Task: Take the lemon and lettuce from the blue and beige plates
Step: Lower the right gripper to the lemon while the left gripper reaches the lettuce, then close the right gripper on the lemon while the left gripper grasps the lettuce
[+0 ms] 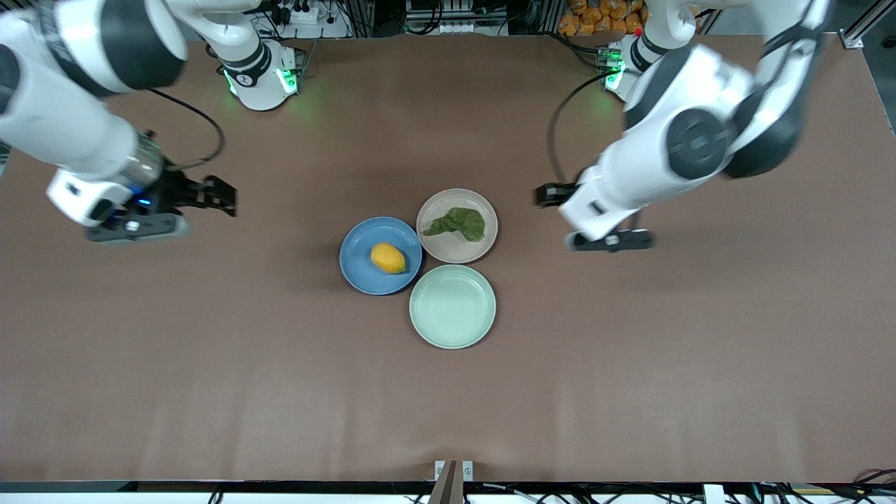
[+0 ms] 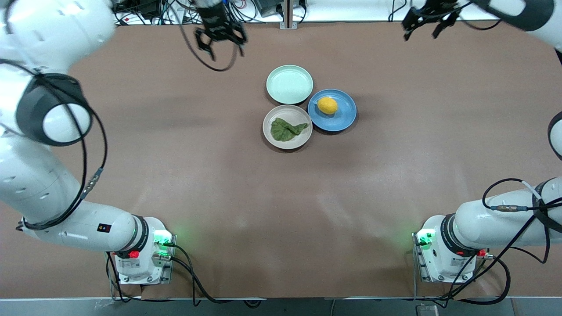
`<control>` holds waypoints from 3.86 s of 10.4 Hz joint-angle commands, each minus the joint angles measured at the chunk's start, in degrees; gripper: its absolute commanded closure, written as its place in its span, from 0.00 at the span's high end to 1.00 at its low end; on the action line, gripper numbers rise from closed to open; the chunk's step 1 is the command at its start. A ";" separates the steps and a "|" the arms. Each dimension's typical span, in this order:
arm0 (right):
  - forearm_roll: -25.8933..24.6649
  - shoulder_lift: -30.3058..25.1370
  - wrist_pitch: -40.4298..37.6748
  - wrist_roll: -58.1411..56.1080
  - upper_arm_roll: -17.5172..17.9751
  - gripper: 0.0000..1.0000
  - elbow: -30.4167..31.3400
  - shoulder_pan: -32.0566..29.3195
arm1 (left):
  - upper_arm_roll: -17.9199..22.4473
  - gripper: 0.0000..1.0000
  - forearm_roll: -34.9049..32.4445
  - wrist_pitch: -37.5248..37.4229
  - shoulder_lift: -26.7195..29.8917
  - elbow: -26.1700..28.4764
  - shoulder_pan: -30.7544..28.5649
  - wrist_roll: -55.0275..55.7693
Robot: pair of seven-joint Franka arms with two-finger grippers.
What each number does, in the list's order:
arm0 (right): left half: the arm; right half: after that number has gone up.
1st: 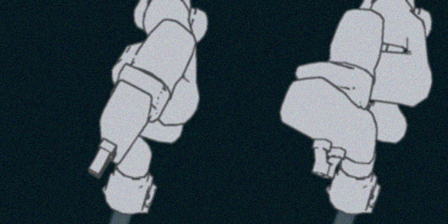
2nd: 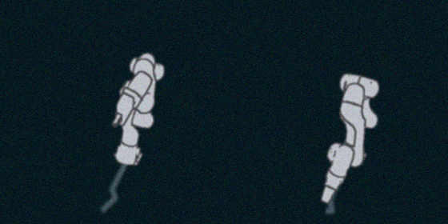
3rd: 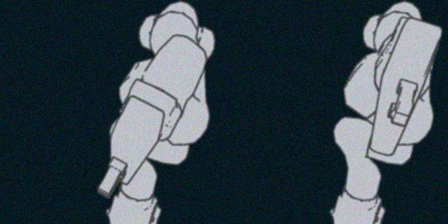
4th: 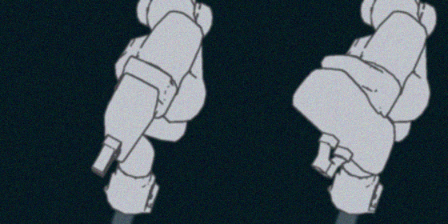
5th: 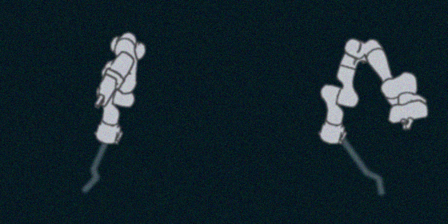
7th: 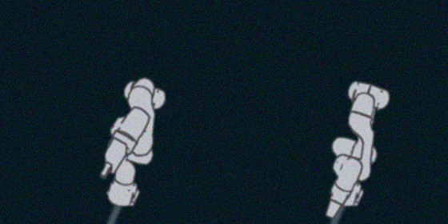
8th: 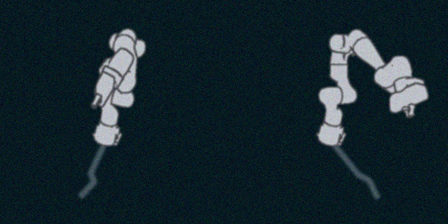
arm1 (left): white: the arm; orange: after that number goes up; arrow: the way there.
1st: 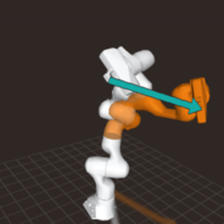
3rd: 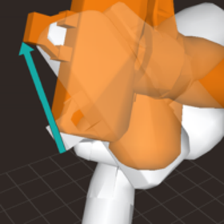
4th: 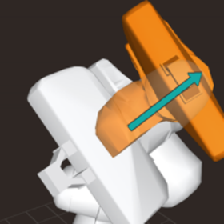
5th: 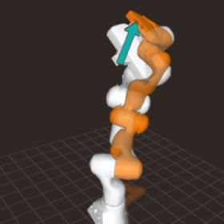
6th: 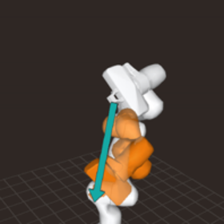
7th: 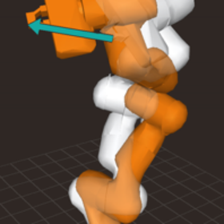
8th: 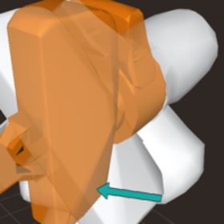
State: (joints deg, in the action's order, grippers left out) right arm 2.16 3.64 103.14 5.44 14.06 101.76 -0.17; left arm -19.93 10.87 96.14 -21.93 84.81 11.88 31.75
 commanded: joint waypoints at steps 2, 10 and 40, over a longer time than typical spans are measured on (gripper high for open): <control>0.30 2.77 7.05 0.27 1.59 1.00 4.75 4.37 | 0.24 1.00 4.25 9.82 -9.15 -0.70 5.14 4.43; -8.21 17.08 31.40 10.26 4.05 0.99 12.15 15.27 | 1.38 1.00 2.50 22.85 -21.48 0.00 14.92 13.60; -20.81 22.50 32.98 19.27 4.83 0.00 8.02 13.98 | 2.52 0.00 2.32 16.11 -15.35 -0.61 6.58 18.01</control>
State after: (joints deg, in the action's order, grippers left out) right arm -18.15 31.17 142.26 25.19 17.55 109.51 16.23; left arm -17.43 13.87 114.74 -40.62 82.80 19.79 50.03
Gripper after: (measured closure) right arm 0.313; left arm 0.982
